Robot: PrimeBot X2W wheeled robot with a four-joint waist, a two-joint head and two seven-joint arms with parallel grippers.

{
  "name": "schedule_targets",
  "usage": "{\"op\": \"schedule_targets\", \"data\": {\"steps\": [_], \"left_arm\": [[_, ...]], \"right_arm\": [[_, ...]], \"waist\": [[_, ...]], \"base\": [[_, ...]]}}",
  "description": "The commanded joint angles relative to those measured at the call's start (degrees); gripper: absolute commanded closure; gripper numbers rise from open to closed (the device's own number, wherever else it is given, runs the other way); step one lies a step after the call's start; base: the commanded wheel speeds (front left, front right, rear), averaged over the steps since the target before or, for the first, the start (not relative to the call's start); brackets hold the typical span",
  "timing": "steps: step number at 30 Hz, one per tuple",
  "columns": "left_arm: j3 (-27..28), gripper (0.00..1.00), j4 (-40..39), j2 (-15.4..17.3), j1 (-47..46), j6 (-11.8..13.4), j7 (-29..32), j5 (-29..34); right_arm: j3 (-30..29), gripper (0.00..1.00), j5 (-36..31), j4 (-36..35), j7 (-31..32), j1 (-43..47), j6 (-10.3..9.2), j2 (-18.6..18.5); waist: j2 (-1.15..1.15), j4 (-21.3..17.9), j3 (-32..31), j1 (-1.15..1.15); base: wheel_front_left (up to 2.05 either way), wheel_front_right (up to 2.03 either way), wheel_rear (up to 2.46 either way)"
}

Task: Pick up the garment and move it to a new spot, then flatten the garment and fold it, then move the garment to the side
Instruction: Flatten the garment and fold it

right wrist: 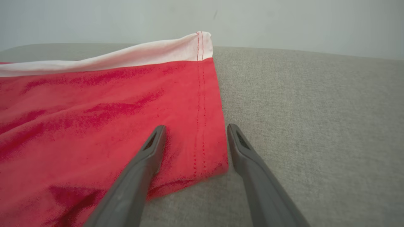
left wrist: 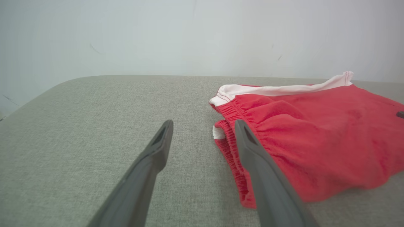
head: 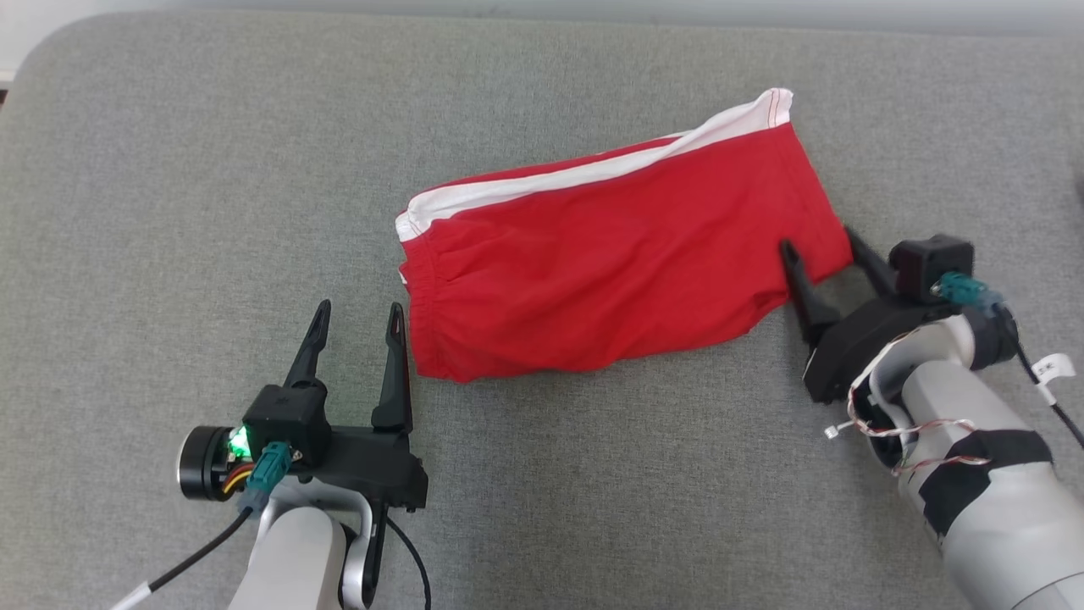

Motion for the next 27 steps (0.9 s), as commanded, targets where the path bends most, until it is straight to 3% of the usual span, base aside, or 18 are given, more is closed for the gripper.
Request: {"op": "schedule_targets", "data": {"steps": [1, 9, 10, 11, 12, 27], "left_arm": [[0.3, 0.0, -0.4, 0.0, 1.1, -0.2, -0.1, 0.8], [0.4, 0.0, -0.5, 0.0, 2.0, -0.4, -0.1, 1.3], [0.3, 0.0, -0.5, 0.0, 2.2, -0.5, -0.1, 1.3], [0.3, 0.0, -0.4, 0.0, 2.3, -0.5, -0.1, 1.4], [0.3, 0.0, -0.3, 0.0, 2.4, -0.5, -0.1, 1.5], [2.6, 0.0, 1.3, 0.0, 8.6, -1.6, -0.1, 3.4]], "right_arm": [[0.7, 0.0, 0.9, 0.6, 1.1, 1.3, -0.19, 0.7], [2.8, 0.02, 3.1, 3.0, 4.7, 2.2, -0.17, 2.1], [3.1, 0.51, 3.3, 3.2, 5.0, 2.3, -0.17, 2.3], [3.4, 0.8, 3.4, 3.4, 5.0, 2.4, -0.17, 2.4], [3.6, 1.0, 3.4, 3.5, 5.0, 2.3, -0.17, 2.4], [-2.5, 1.0, 8.4, 3.9, -2.2, 8.6, -0.18, 5.1]], "waist": [[0.0, -0.1, -0.7, 0.01], [0.0, 0.3, -1.4, 0.01], [0.0, 0.3, -1.5, 0.01], [0.0, 0.3, -1.7, 0.01], [0.0, 0.3, -1.8, 0.01], [0.0, -2.3, -8.8, 0.01]], "base": [[0.0, 0.0, 0.0], [0.0, 0.0, 0.0], [0.0, 0.0, 0.0], [0.0, 0.0, 0.0], [0.0, 0.0, 0.0], [0.0, 0.0, 0.0]]}}
